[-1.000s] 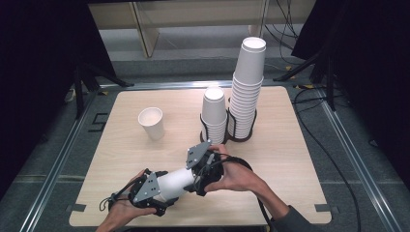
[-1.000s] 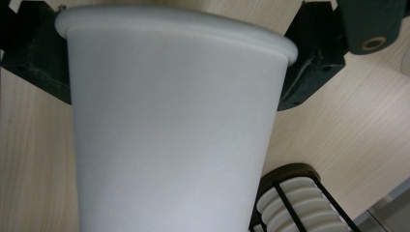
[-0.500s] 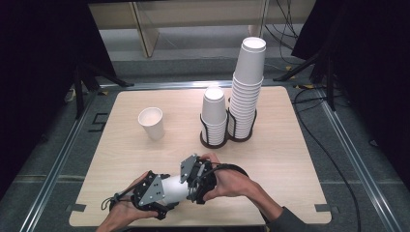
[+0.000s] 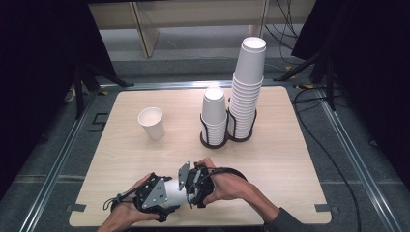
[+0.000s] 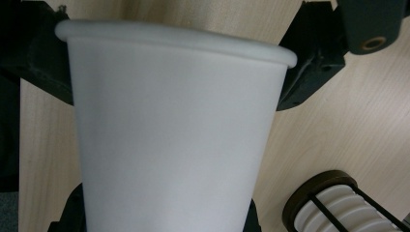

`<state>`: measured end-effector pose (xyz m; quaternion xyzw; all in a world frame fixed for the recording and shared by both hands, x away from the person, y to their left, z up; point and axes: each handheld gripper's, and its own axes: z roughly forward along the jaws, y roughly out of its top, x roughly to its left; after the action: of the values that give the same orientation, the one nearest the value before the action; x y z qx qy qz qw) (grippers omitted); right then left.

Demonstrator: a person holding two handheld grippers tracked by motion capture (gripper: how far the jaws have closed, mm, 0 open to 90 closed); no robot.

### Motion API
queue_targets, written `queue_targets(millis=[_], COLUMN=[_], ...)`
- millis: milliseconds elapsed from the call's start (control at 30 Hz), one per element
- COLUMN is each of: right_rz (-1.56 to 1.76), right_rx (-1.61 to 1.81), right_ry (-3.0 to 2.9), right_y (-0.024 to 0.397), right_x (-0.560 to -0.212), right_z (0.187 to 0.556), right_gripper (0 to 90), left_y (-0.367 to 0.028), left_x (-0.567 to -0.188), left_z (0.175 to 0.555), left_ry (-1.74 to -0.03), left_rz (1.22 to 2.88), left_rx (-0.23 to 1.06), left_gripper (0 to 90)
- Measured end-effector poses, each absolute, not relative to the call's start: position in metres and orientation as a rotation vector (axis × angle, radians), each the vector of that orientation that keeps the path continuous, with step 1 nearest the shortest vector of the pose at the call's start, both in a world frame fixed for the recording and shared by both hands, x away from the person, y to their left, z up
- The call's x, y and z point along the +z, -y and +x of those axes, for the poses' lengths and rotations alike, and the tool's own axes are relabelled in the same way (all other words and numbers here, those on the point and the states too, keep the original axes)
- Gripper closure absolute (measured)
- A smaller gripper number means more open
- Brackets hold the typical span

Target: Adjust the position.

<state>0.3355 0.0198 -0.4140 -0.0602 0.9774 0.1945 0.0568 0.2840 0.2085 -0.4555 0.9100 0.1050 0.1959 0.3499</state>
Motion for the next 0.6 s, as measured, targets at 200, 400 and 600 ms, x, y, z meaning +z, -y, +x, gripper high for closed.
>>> queue_targets(millis=[200,400,600], right_rz=[-0.215,-0.230,-0.177], right_rx=[0.560,0.595,0.746], right_ry=[-2.952,-2.930,-2.941], right_y=[-0.019,-0.016,-0.002], right_x=[-0.417,-0.414,-0.405], right_z=[0.337,0.340,0.349], right_gripper=[23.7,23.0,23.1], left_y=[-0.208,-0.213,-0.223], left_x=[-0.456,-0.460,-0.460], left_z=[0.284,0.287,0.293], left_ry=[-0.254,-0.305,-0.364], left_rz=[2.349,2.226,2.038], left_rx=[0.527,0.517,0.458], left_gripper=[11.8,5.9,4.3])
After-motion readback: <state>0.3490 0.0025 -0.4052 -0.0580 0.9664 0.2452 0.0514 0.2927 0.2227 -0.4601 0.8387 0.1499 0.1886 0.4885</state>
